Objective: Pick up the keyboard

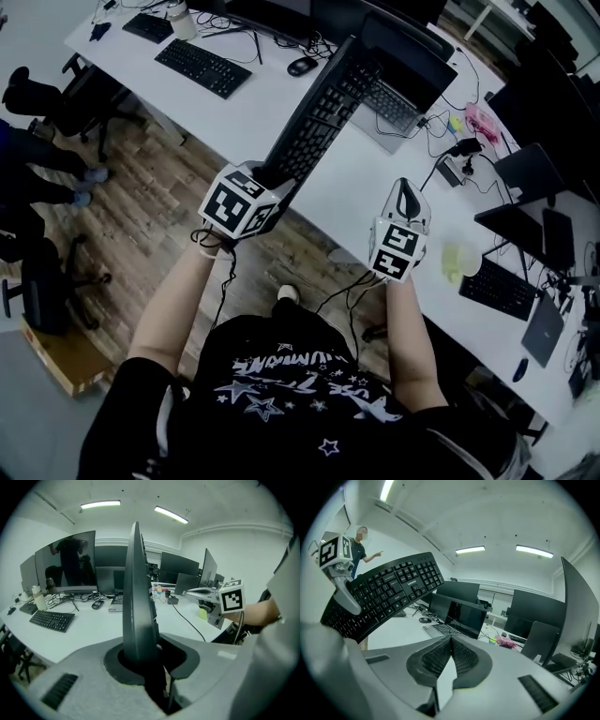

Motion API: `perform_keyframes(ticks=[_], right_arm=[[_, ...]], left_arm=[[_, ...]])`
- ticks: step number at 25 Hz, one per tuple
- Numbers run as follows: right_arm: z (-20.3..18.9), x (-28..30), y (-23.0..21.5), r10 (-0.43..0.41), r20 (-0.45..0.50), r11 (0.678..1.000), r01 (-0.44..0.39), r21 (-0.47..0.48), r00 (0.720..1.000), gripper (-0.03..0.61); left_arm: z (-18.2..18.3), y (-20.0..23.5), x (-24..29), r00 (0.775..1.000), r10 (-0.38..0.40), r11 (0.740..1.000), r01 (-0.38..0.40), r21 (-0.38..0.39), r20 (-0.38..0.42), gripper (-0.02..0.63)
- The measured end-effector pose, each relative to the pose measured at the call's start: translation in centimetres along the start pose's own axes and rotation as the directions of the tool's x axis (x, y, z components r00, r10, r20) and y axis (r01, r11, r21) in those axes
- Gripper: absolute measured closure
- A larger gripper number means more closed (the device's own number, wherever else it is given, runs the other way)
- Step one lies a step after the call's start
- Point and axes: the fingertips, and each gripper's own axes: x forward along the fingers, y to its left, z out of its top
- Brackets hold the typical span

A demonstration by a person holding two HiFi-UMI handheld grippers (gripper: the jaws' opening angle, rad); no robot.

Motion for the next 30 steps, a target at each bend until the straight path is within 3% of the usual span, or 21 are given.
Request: perform_keyframes(ticks=[11, 30], right_arm=[[1.6, -5.2, 5.1, 0.031, 0.026, 0.999, -0.031, -0.010, 0.999, 0.571], [0.0, -19.5, 12.8, 0.131, 0.062, 0.991, -0.130, -0.010, 0.989, 0.571]], left_arm=[[-7.3, -2.7, -7.2, 1.000, 0.011, 0.997, -0.010, -0.070, 0.016, 0.525], [-18.0, -11.8, -17.8, 0.997, 0.019, 0.988, -0.007, -0.155, 0.074, 0.525]])
